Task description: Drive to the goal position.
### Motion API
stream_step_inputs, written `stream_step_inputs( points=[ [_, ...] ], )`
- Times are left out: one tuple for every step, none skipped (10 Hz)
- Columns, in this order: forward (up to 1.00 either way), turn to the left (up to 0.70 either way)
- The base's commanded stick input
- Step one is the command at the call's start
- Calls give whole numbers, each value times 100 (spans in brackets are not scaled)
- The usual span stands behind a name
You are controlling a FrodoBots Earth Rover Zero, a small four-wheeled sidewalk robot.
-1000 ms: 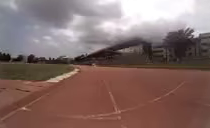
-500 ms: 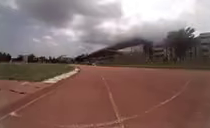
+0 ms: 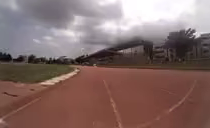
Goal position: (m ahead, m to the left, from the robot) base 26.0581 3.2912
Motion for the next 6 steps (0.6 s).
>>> stream_step_inputs(
  points=[
    [45, 0],
    [45, 0],
    [45, 0],
    [45, 0],
    [45, 0],
    [45, 0]
  ],
)
